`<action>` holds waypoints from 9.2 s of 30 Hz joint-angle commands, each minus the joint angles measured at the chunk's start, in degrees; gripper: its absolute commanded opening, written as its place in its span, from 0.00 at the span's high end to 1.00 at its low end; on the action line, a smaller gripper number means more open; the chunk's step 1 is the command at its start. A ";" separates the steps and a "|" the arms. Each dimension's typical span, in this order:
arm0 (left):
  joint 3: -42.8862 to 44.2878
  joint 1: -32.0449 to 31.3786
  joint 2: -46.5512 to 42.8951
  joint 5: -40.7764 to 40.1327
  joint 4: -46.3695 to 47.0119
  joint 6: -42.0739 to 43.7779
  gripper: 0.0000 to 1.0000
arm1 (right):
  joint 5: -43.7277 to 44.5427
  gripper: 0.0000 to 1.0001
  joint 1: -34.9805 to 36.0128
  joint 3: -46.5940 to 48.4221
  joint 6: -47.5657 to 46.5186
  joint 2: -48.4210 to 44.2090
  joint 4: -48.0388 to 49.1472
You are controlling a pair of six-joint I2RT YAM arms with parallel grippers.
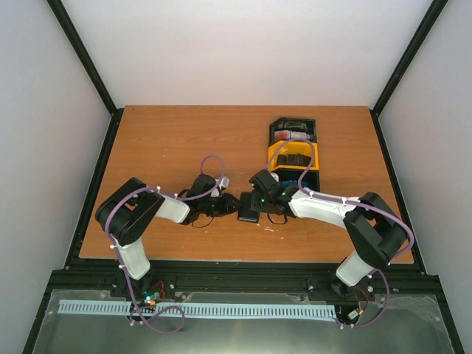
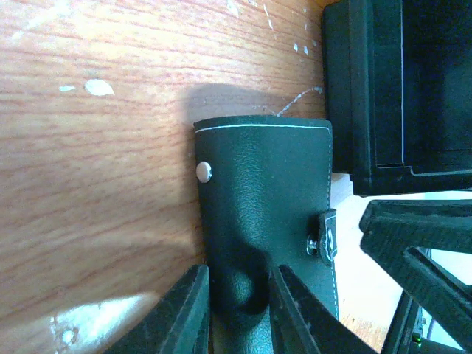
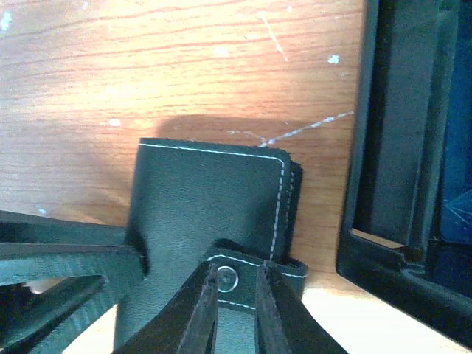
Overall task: Put the credit cards into the card holder
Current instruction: Close the card holder at the center of the board, then reset both arms
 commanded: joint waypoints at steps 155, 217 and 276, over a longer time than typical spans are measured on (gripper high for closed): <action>-3.25 -0.57 8.05 -4.42 -19.80 1.54 0.75 | -11.75 0.87 -0.48 1.36 -7.01 2.15 -2.85; -3.09 -0.63 8.52 -3.90 -19.30 2.06 0.78 | -10.68 0.94 0.22 4.09 -8.42 7.80 -7.29; 6.71 -0.47 -81.76 -48.82 -44.48 21.27 0.00 | 44.46 0.00 2.22 8.43 -12.23 -69.22 -41.02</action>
